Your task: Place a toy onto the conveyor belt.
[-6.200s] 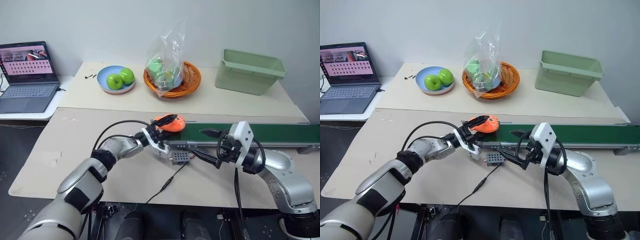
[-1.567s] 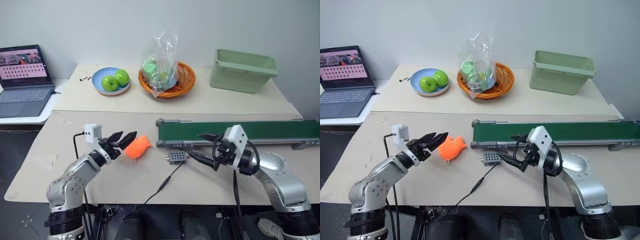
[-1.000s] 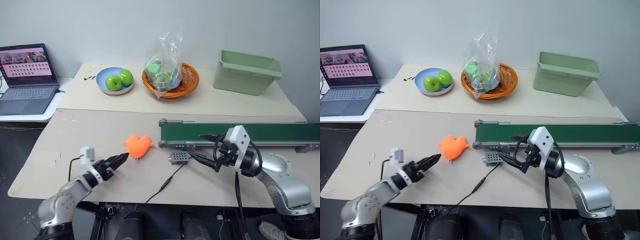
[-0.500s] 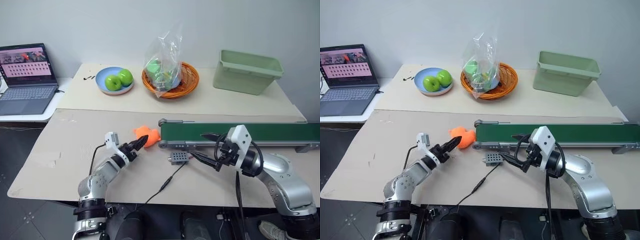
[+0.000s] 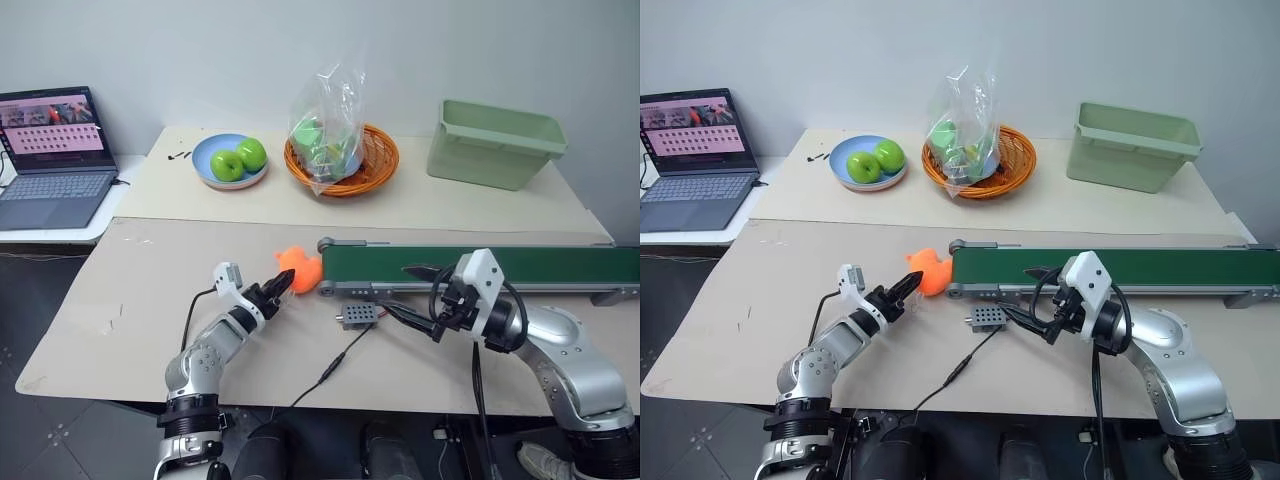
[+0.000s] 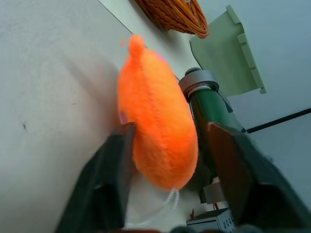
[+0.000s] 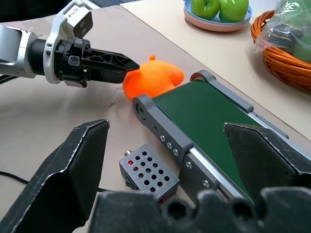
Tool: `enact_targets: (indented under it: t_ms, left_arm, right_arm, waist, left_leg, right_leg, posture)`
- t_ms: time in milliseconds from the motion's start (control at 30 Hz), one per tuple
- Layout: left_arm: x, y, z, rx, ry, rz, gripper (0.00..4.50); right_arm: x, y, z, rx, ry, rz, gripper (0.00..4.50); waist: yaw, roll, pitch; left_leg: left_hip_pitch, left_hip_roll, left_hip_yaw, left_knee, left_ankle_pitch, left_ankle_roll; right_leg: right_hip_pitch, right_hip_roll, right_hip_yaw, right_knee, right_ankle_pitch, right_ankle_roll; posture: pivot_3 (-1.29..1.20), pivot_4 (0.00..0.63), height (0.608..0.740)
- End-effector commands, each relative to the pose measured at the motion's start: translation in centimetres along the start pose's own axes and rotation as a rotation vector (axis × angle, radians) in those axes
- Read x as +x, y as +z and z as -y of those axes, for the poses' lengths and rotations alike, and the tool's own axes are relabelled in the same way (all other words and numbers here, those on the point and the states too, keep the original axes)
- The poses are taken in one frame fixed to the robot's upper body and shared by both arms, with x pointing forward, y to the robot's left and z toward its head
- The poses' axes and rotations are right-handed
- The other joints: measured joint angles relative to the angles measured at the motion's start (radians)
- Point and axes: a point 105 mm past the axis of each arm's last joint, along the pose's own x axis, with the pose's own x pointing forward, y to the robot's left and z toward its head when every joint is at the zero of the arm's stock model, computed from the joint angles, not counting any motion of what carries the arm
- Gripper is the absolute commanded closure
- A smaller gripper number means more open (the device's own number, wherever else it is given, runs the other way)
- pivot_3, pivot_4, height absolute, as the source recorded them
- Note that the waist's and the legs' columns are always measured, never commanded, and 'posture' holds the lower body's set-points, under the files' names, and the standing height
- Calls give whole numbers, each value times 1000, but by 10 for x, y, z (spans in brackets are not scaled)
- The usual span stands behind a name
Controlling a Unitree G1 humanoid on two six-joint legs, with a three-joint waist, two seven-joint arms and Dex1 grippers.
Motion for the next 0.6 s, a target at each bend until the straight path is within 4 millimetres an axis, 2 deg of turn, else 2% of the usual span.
enact_targets:
  t_ms: [33,100,433,600]
  left_arm:
    - [3,6,8,-2,-32,30,3801]
    - [5,6,7,-2,-29,28,4483]
    - [12,6,3,17,-5,20,4483]
    - [13,10,8,84,-21,33,4483]
  right_arm:
    - [-4,15,4,-47,-10,45,0]
    - [-4,16,3,-47,-11,46,0]
    - [-4,17,4,-52,-15,52,0]
    - [-3,16,5,-51,-13,50,0]
  waist:
    - [0,0,0]
    - [0,0,0]
    - [2,0,0]
    - [3,0,0]
  left_leg:
    - [0,0,0,0,0,0]
    - [0,0,0,0,0,0]
    - [0,0,0,0,0,0]
    - [0,0,0,0,0,0]
  right_leg:
    - [0,0,0,0,0,0]
    - [0,0,0,0,0,0]
    - [0,0,0,0,0,0]
    - [0,0,0,0,0,0]
  posture:
    - [0,150,715]
    - [0,150,715]
    - [0,150,715]
    - [0,150,715]
